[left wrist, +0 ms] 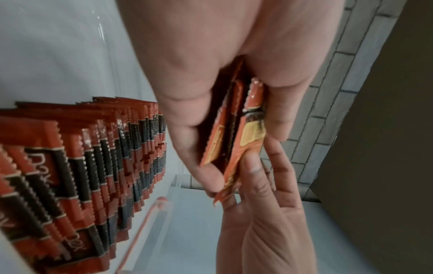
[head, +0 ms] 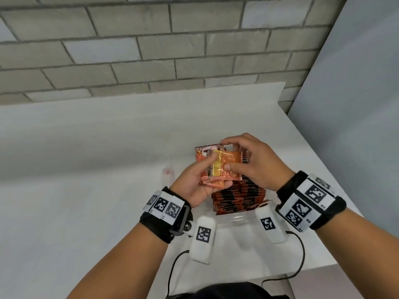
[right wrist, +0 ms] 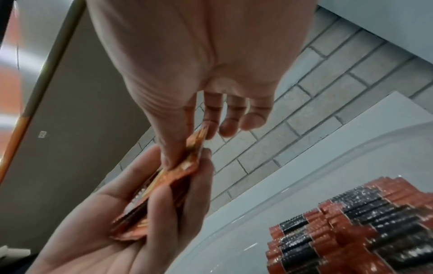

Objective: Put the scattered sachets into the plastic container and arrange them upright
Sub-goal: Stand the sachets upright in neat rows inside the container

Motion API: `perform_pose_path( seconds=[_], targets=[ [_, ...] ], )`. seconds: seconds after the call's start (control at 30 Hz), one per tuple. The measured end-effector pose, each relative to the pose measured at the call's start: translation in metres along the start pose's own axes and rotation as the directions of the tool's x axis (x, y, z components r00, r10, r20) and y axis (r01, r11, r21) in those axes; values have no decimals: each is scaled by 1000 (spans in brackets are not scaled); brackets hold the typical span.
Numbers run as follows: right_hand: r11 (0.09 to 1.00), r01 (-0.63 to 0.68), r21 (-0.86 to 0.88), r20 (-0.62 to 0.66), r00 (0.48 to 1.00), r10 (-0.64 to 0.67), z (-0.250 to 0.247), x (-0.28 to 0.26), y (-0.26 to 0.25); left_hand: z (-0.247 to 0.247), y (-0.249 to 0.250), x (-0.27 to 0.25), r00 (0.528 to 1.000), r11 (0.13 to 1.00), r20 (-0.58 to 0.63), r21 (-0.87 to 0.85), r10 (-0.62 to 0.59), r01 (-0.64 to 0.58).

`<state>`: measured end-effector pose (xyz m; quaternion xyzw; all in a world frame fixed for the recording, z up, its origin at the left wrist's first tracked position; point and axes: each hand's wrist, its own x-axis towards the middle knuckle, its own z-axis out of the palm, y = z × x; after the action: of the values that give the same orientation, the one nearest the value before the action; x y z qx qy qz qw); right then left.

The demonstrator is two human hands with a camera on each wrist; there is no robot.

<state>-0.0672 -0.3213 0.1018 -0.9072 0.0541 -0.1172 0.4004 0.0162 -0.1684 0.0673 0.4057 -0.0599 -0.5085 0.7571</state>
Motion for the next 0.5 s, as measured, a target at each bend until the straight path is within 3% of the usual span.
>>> perform_pose_path(
  seconds=[0.1,0.23,0.37,0.5],
  targets=[
    [994,-110,12,15,994,110,-2,-3,5,-1,-1,1,999,999,-38,-43,10,-12],
    [957,-266,118,58,964,261,-4,-2,13,-6,-5,1,998,997,-65,73,3,1],
    [778,-437,451,138,895,424,2,-5,10,-8,-9,3,998,990,-38,136,55,-49],
    [698,-502,510,223,861,457,5,-7,10,-9,-10,5,989,982,-62,138,136,-126]
  ],
)
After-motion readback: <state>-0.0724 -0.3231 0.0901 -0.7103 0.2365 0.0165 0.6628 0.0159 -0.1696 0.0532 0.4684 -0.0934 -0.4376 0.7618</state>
